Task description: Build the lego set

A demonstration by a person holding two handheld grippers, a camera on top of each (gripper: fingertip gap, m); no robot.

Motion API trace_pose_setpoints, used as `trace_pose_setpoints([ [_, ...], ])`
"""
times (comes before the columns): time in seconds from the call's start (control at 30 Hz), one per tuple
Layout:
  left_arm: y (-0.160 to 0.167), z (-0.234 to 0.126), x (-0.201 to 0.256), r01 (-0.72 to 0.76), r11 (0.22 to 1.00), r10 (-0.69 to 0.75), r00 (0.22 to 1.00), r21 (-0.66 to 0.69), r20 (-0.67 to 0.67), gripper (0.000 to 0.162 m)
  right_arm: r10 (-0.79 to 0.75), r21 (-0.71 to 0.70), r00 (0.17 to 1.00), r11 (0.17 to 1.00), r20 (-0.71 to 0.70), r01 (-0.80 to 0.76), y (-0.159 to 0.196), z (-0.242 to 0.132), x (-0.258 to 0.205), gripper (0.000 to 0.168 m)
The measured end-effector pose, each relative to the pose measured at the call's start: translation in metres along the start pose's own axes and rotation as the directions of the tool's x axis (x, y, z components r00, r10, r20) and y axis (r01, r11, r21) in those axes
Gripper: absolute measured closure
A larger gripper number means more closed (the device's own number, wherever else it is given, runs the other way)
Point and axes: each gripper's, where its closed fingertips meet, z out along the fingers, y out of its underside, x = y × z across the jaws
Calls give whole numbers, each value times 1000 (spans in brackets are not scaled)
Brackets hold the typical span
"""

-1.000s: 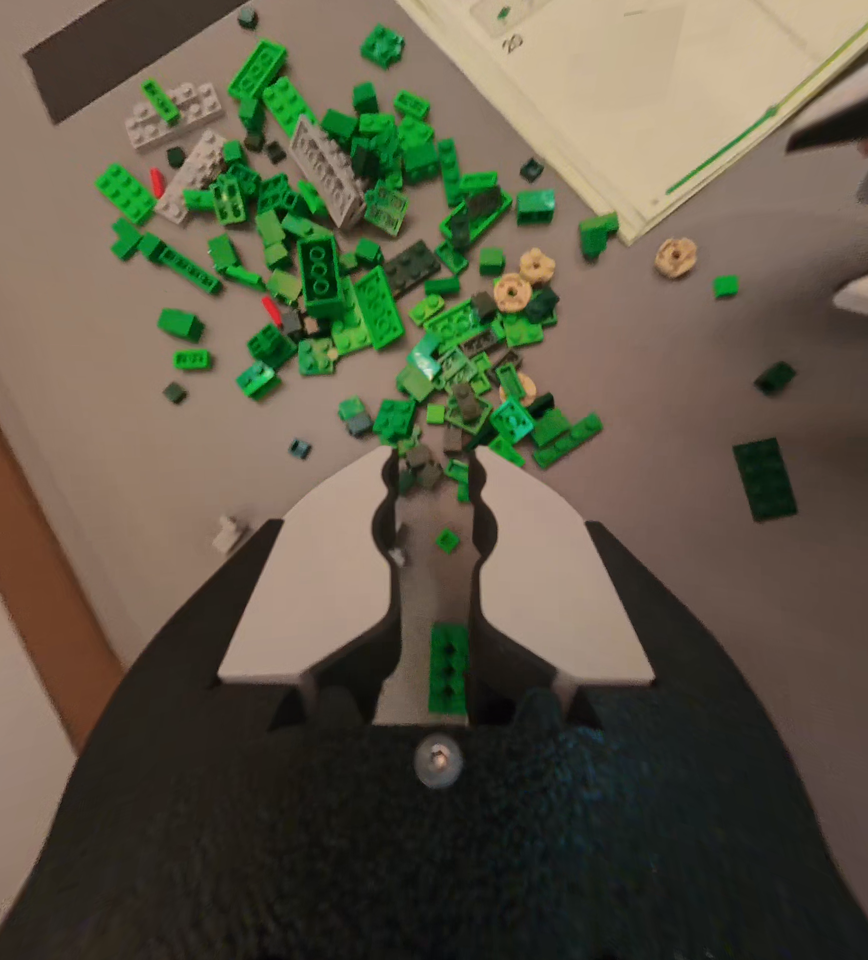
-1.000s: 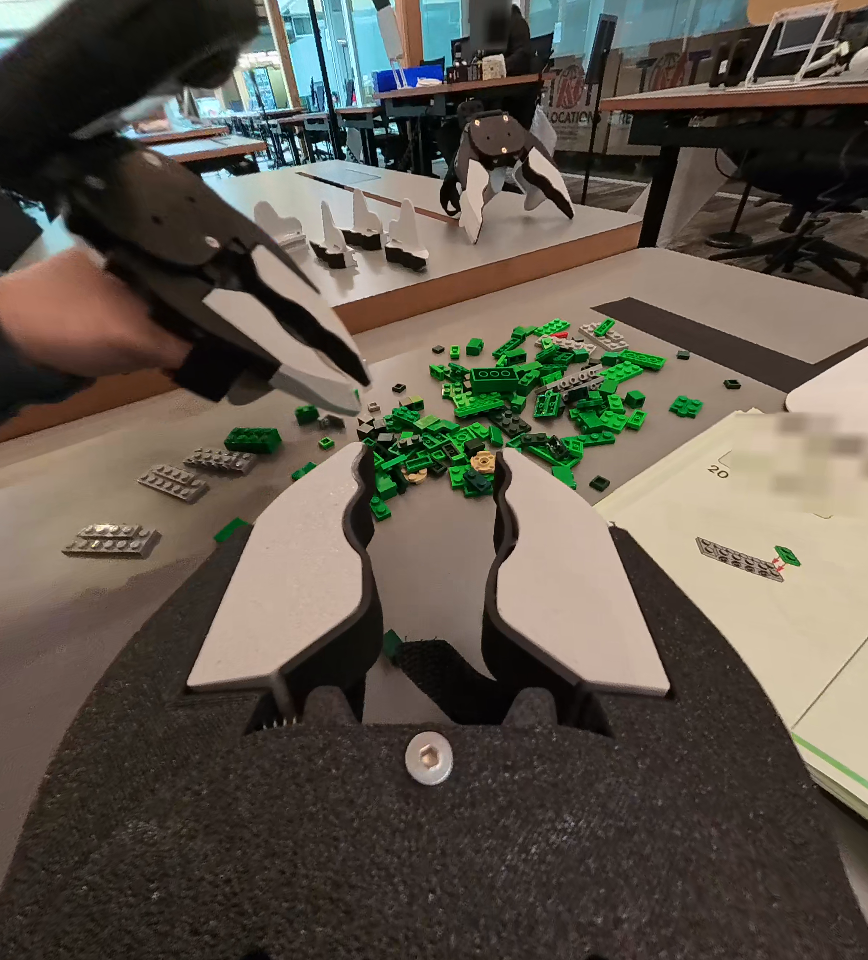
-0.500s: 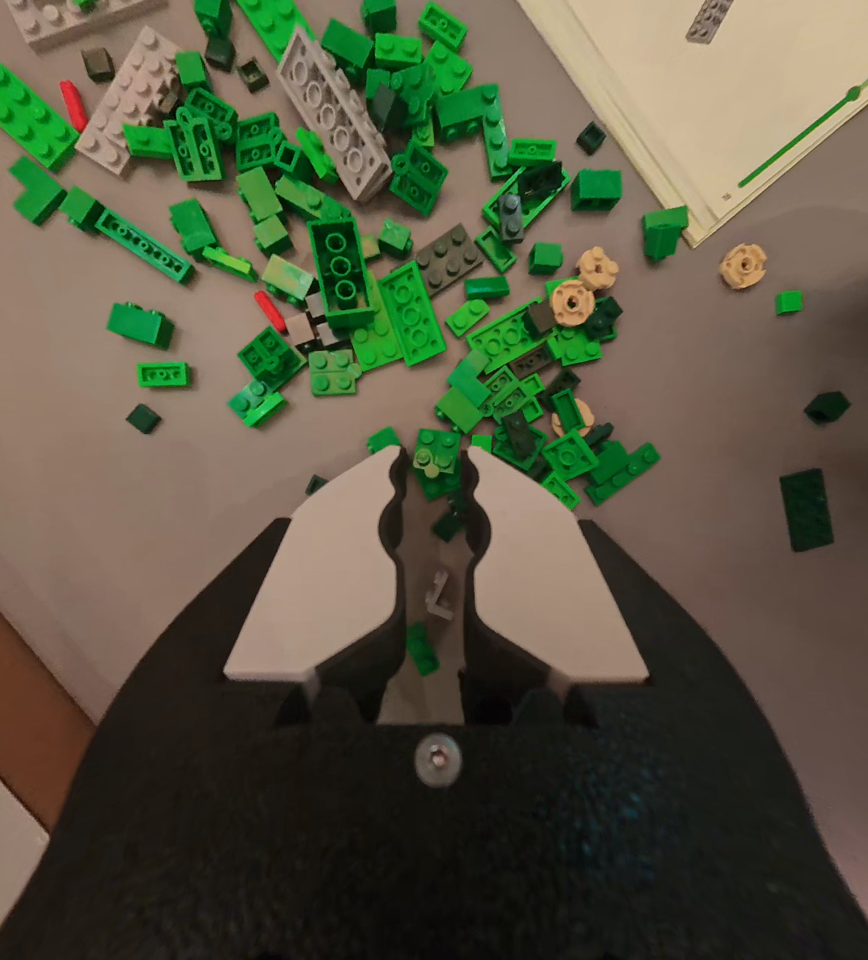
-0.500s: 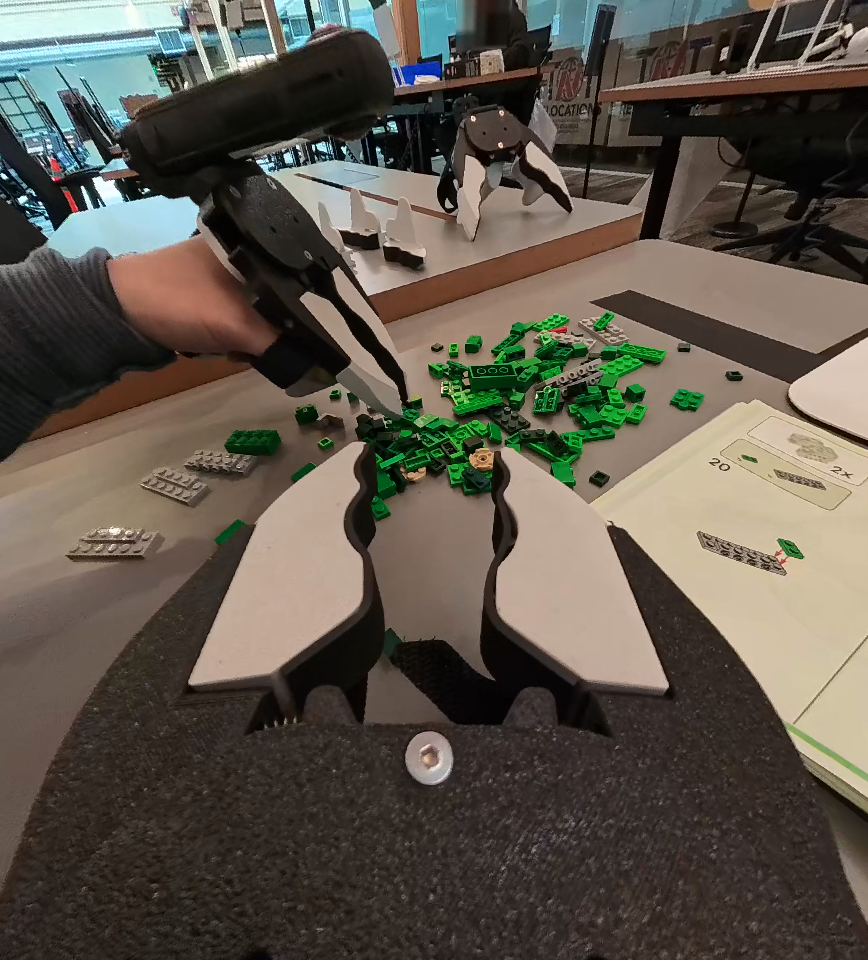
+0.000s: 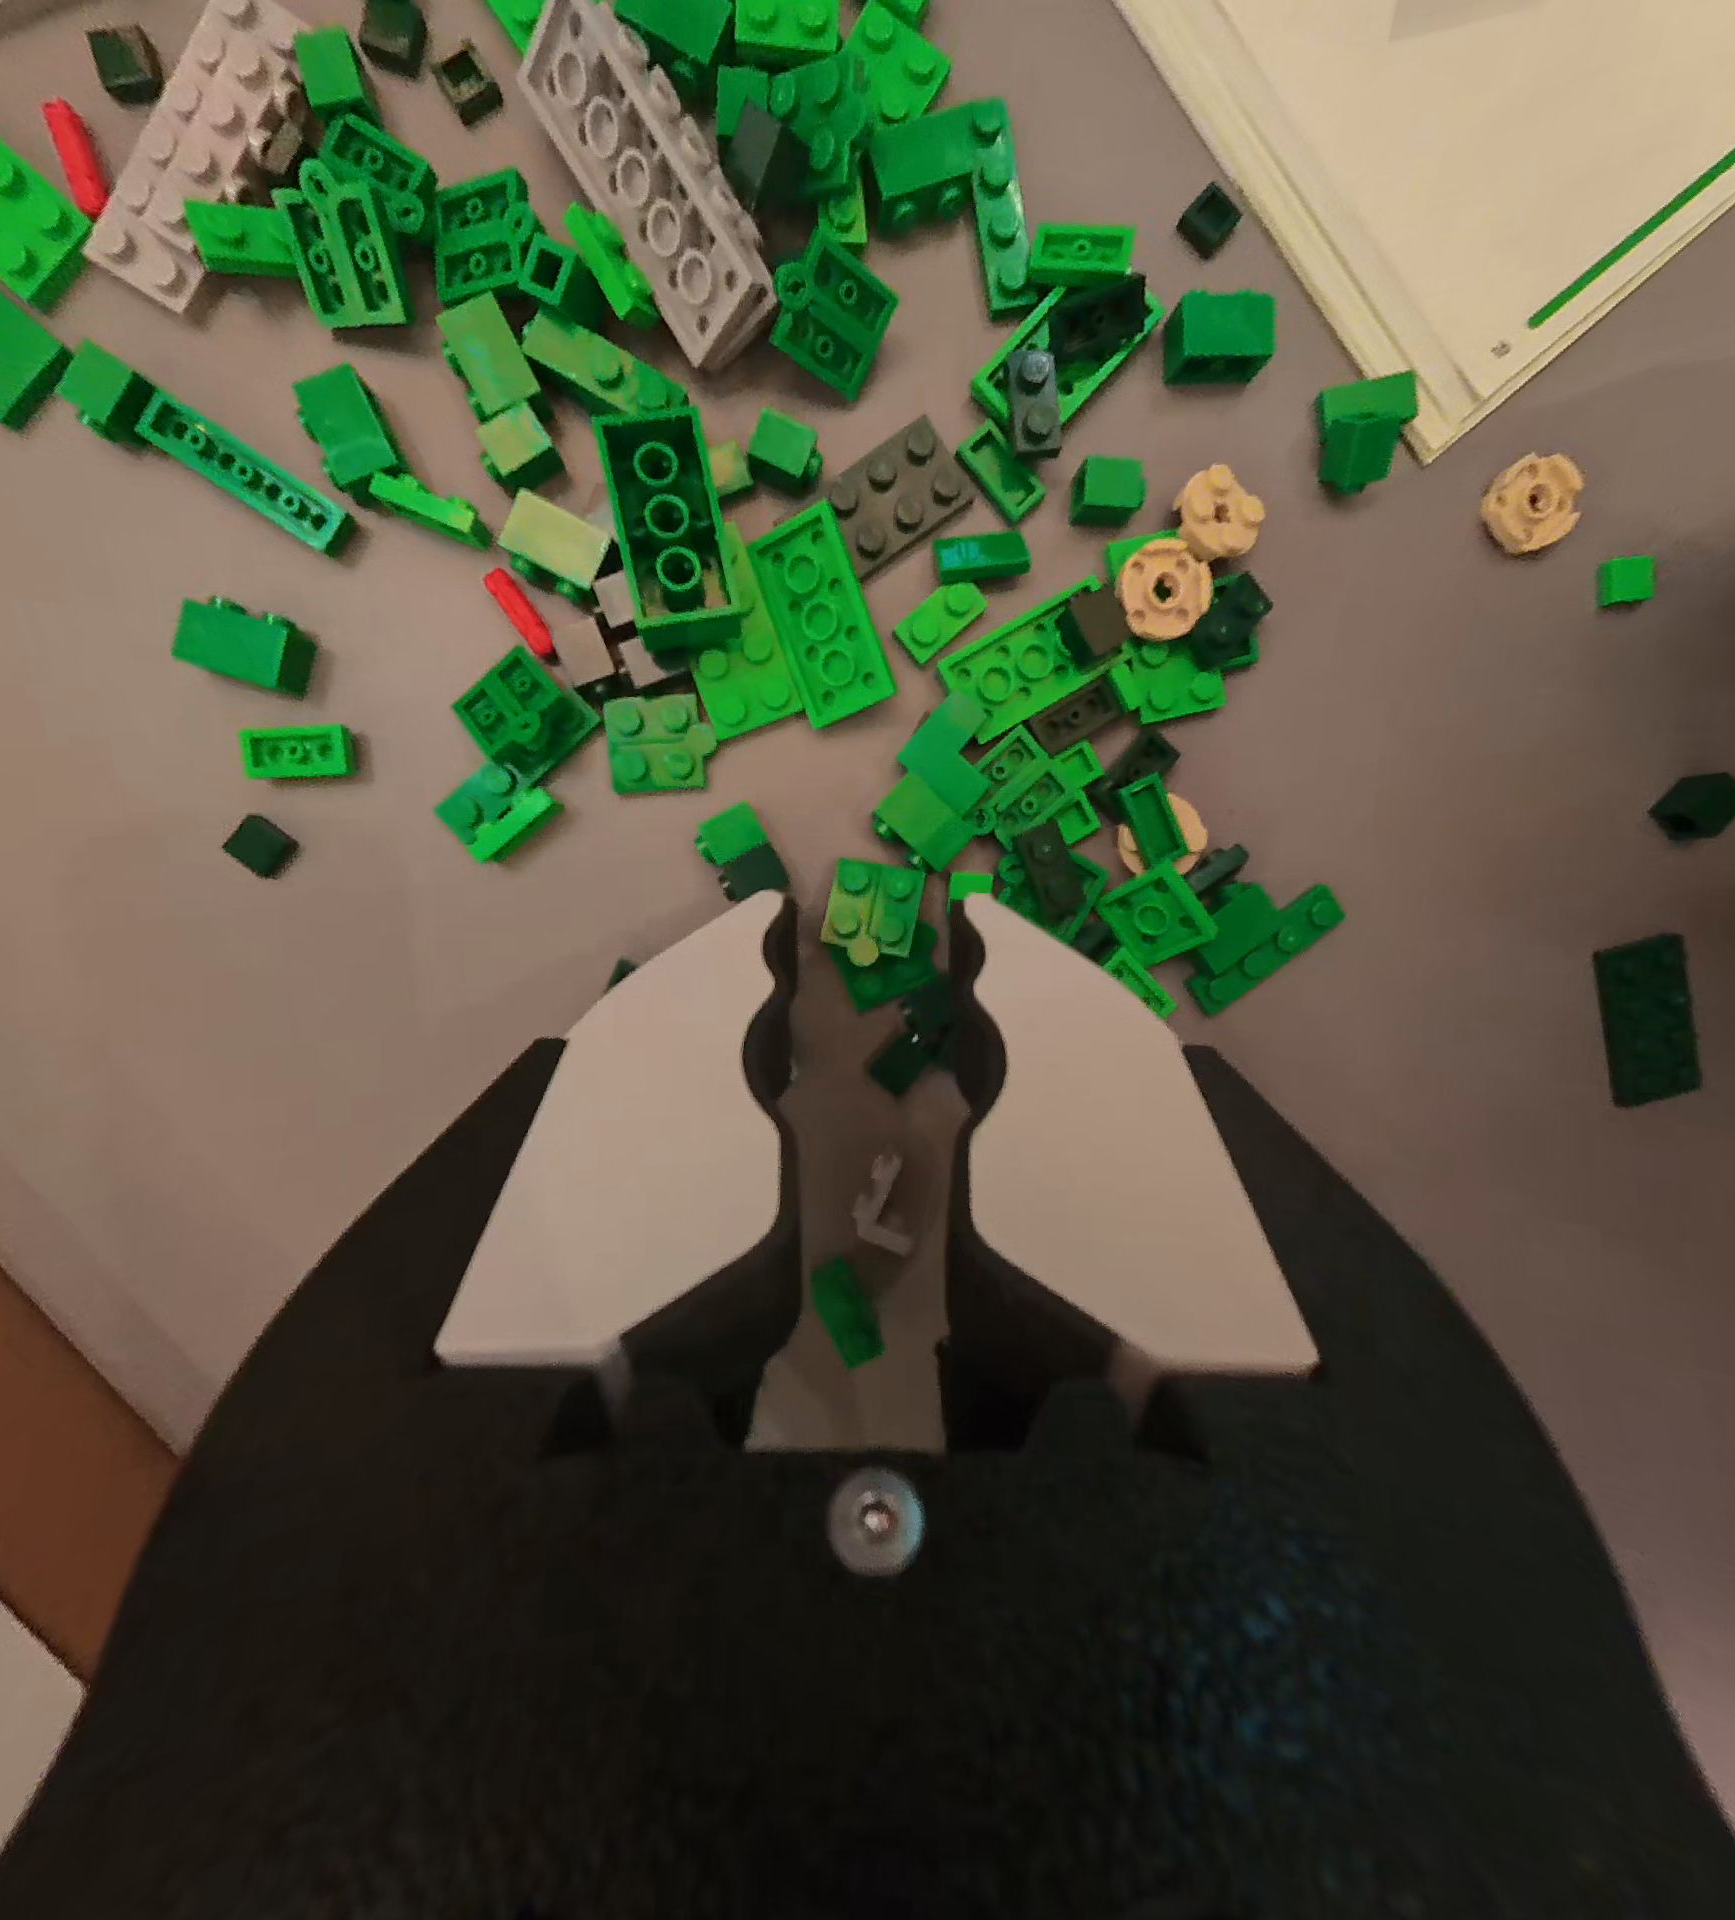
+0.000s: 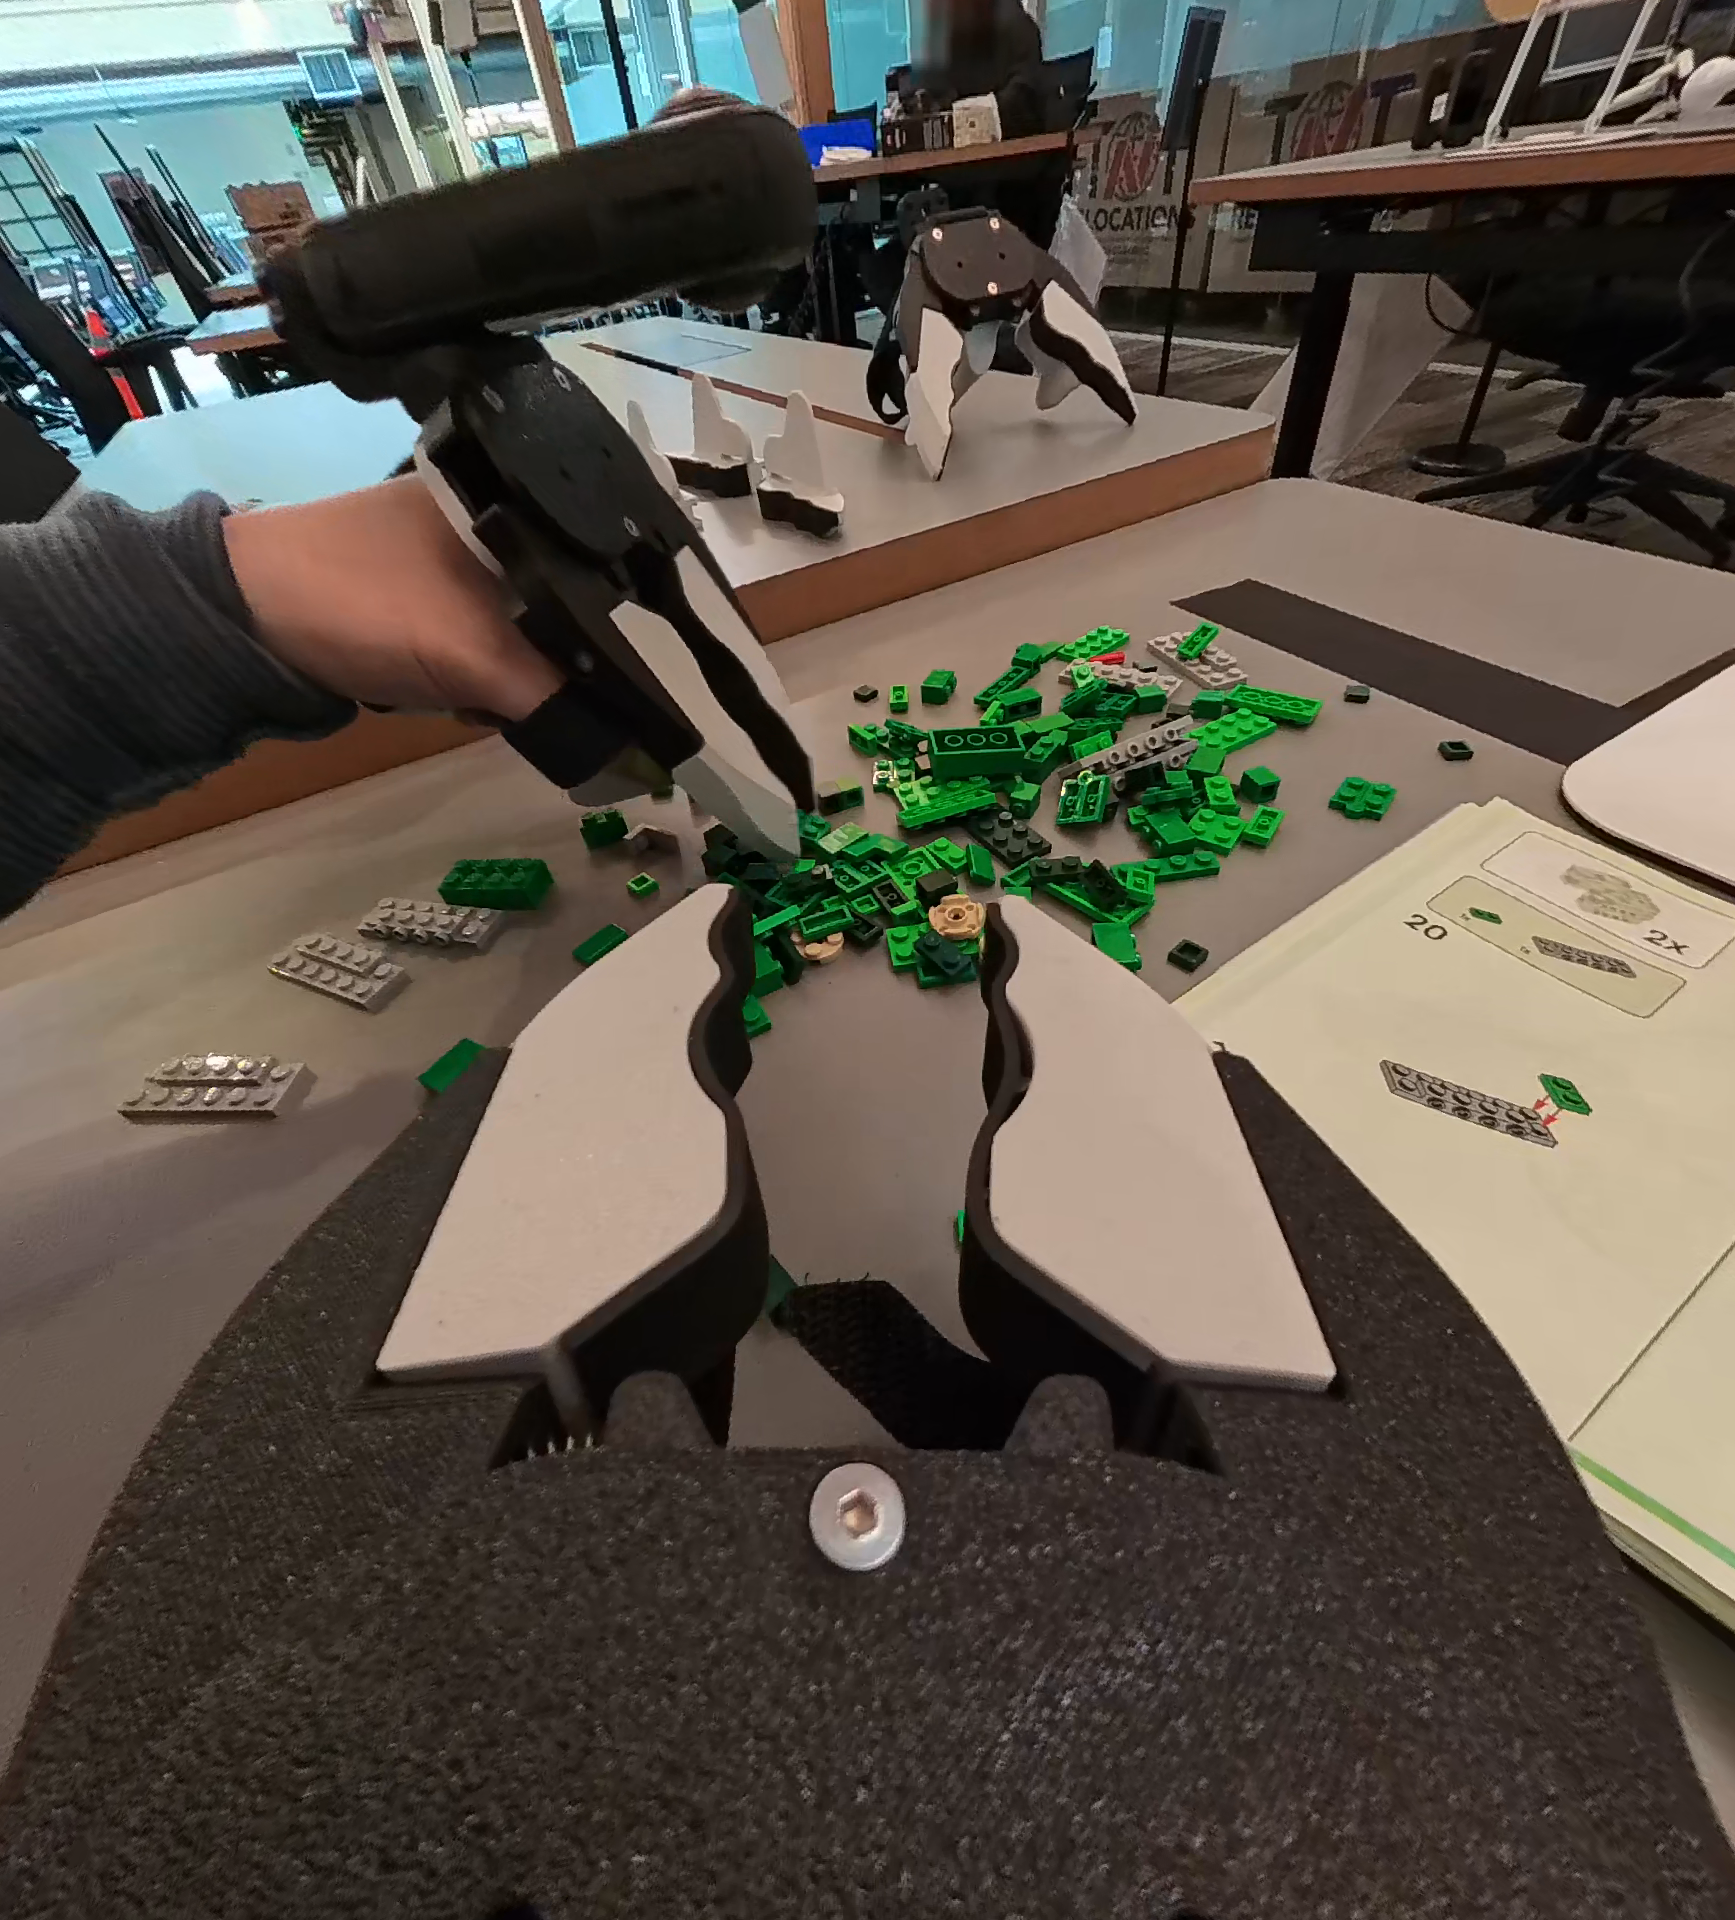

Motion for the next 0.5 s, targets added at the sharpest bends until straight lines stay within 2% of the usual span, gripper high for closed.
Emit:
trace_pose_setpoints([
  [0.07,-1,1,0,0,1000,0,1000,3,-14,138,1,0,1000,1000,0,-1,0,0,0,127],
  [0.1,-2,1,0,-2,1000,2,1000,4,-23,146,2,0,1000,1000,0,-2,0,0,0,127],
  [0.17,-3,-1,0,-4,1000,5,1000,23,-20,146,1,1,1000,1000,1,-1,0,0,0,127],
  [0.3,-4,-28,-1,-3,988,-4,999,157,43,147,3,2,1000,1000,2,-3,0,0,0,127],
  [0.37,11,-49,-3,10,977,-37,992,215,119,146,6,4,1000,1000,4,-6,0,-1,0,127],
  [0.5,65,-79,-2,37,963,-112,955,266,275,146,13,1,1000,1000,6,-13,0,0,1,128],
])
